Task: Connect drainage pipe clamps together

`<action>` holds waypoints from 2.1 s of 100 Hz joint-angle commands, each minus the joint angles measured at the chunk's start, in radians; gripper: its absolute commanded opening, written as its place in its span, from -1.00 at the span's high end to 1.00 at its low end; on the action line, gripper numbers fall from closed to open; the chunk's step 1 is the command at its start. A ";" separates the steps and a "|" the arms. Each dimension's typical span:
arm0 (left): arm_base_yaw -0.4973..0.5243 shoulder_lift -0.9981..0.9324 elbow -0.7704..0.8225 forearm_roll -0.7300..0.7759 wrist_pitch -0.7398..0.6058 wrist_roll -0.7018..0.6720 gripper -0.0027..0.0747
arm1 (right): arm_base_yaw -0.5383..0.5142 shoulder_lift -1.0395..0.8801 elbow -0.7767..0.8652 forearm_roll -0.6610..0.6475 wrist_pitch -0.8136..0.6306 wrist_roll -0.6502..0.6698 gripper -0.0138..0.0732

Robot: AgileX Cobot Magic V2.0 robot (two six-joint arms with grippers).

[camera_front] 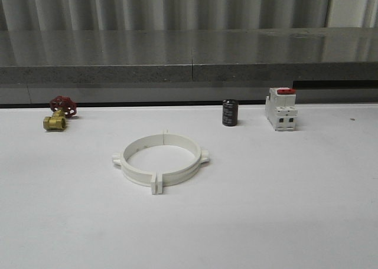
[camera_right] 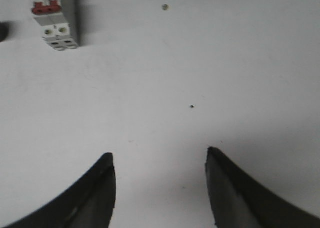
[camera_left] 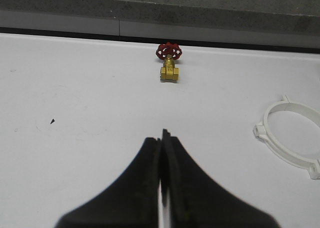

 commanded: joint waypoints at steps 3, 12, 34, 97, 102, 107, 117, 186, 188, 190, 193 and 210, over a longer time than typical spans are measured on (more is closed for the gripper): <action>0.000 0.002 -0.028 -0.003 -0.074 0.000 0.98 | -0.054 -0.170 0.081 -0.015 -0.058 -0.026 -0.27; 0.000 0.002 -0.028 -0.003 -0.074 0.000 0.99 | -0.060 -0.274 0.170 -0.015 -0.071 -0.047 -0.19; 0.000 0.002 -0.028 -0.003 -0.074 0.000 0.99 | -0.059 -0.519 0.325 0.021 -0.098 -0.046 0.43; 0.000 0.002 -0.028 -0.003 -0.074 0.000 0.98 | -0.059 -0.664 0.381 -0.011 -0.118 -0.046 0.84; 0.000 0.002 -0.028 -0.003 -0.074 0.000 0.98 | -0.059 -0.664 0.381 -0.011 -0.118 -0.046 0.84; 0.000 0.002 -0.028 -0.003 -0.074 0.000 0.98 | -0.059 -0.664 0.381 -0.011 -0.118 -0.046 0.84; 0.000 0.002 -0.028 -0.003 -0.074 0.000 0.98 | -0.059 -0.664 0.381 -0.011 -0.118 -0.046 0.84; 0.000 0.002 -0.028 -0.003 -0.074 0.000 0.98 | -0.059 -0.980 0.682 0.178 -0.542 -0.316 0.84; 0.000 0.002 -0.028 -0.003 -0.074 0.000 0.98 | -0.059 -0.997 0.701 0.192 -0.556 -0.337 0.84; 0.000 0.002 -0.028 -0.003 -0.074 0.000 0.98 | -0.059 -1.013 0.720 0.200 -0.568 -0.352 0.84; 0.000 0.002 -0.028 -0.003 -0.074 0.000 0.98 | -0.059 -1.032 0.745 0.200 -0.585 -0.356 0.84; 0.000 0.002 -0.028 -0.003 -0.074 0.000 0.98 | -0.059 -1.160 0.886 0.200 -0.682 -0.355 0.84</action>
